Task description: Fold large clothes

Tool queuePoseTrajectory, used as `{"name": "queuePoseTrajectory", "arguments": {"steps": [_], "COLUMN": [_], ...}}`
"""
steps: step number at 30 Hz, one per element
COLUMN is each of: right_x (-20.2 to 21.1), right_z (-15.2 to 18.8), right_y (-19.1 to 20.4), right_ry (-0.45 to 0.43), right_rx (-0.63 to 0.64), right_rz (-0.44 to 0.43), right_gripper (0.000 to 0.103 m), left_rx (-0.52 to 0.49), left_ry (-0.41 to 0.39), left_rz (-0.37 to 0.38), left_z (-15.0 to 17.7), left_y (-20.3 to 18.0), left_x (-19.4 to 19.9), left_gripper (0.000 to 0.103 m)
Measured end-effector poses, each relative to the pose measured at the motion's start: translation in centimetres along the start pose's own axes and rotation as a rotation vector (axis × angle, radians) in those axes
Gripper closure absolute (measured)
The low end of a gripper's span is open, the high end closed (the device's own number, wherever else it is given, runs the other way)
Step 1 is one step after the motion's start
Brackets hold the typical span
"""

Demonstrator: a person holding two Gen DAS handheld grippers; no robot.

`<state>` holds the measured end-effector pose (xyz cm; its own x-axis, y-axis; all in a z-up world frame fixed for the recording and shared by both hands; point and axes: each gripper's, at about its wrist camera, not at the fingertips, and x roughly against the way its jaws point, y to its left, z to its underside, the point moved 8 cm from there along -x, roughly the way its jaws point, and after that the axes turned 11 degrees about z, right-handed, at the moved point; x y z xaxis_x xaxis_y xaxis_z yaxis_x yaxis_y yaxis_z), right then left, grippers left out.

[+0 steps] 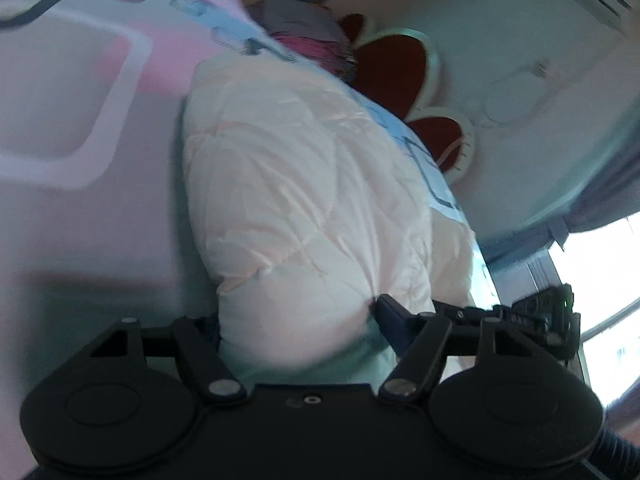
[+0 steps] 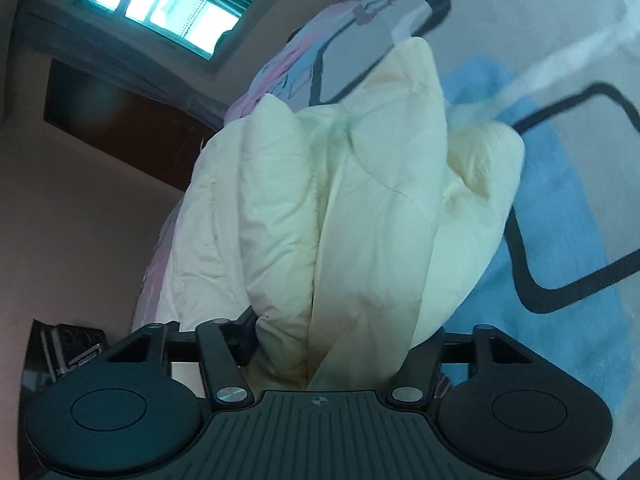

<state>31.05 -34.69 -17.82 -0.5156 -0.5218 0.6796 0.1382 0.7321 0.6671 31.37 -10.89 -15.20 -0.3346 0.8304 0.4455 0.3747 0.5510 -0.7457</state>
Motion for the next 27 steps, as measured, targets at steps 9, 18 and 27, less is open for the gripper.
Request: {"name": "queuePoseTrajectory", "arguments": {"steps": [9, 18, 27], "right_x": [-0.8, -10.5, -24.0], "right_z": [1.0, 2.2, 9.3], "right_y": [10.2, 25.0, 27.1], "right_ry": [-0.106, -0.099, 0.084], "right_rx": [0.073, 0.19, 0.078], "right_rz": [0.044, -0.038, -0.056], "right_gripper": [0.056, 0.056, 0.047], "left_rx": [-0.143, -0.167, 0.112], "left_ry": [-0.008, -0.139, -0.159], "left_rz": [0.131, 0.073, -0.062], "left_z": [-3.8, -8.6, -3.7], "left_y": [-0.1, 6.9, 21.0], "left_x": [6.7, 20.1, 28.1], "left_gripper": [0.034, 0.034, 0.03]}}
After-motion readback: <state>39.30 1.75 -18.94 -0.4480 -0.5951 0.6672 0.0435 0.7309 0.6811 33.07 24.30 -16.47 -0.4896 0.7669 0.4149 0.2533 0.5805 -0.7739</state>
